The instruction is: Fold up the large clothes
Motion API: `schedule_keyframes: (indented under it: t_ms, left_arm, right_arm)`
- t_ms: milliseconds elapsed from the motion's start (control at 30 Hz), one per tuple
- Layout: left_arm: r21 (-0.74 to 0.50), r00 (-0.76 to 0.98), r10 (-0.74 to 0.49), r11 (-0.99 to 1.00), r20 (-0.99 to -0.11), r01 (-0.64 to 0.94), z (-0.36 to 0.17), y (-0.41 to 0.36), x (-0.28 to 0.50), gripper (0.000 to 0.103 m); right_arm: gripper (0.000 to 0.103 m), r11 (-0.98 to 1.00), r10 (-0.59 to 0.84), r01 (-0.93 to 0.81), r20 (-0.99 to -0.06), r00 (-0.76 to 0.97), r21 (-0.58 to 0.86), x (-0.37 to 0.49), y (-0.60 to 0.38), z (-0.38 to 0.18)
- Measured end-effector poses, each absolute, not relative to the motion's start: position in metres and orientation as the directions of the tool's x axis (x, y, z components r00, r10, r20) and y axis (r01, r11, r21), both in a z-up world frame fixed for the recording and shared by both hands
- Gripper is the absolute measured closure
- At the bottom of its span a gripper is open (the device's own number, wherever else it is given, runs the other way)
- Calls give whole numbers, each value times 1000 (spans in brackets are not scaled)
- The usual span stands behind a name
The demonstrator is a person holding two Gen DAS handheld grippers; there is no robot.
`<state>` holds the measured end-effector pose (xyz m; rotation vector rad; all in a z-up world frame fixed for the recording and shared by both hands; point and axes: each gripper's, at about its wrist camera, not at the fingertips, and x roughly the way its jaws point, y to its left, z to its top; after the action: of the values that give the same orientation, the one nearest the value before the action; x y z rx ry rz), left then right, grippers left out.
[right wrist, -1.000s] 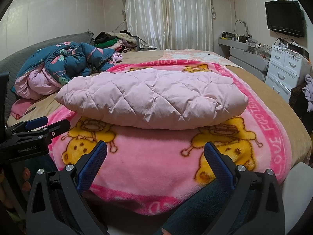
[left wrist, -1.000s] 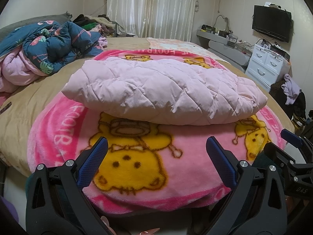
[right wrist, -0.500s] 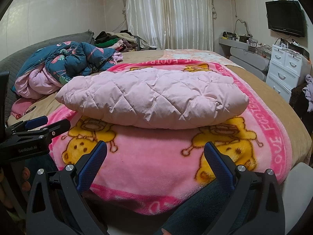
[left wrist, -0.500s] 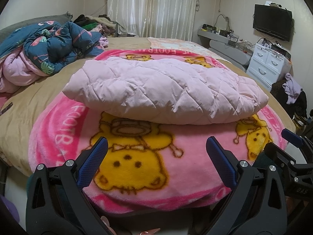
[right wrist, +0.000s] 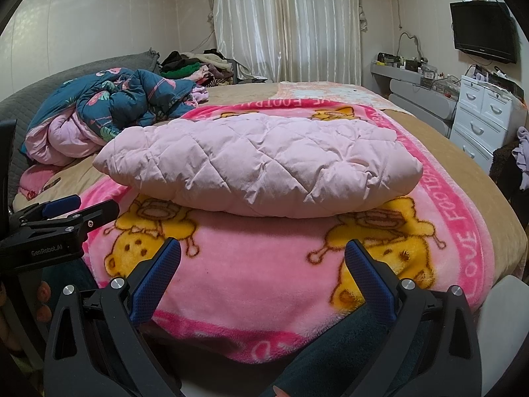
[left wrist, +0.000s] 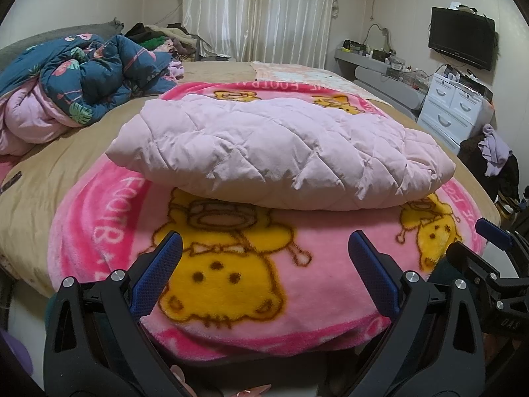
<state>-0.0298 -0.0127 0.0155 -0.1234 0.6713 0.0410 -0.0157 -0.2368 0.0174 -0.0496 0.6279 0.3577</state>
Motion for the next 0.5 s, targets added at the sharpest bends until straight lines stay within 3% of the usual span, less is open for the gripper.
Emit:
schedule_keyframes:
  t_ms: [333, 500]
  left_arm:
    - [-120, 775, -13, 989, -632, -82, 9, -9, -24, 9]
    - [-159, 768, 15, 976, -641, -152, 9, 26, -13, 9]
  right_arm:
    - [4, 946, 290, -319, -583, 759, 55, -13, -244, 18]
    - [4, 975, 211, -209, -569, 795, 69, -2, -286, 23]
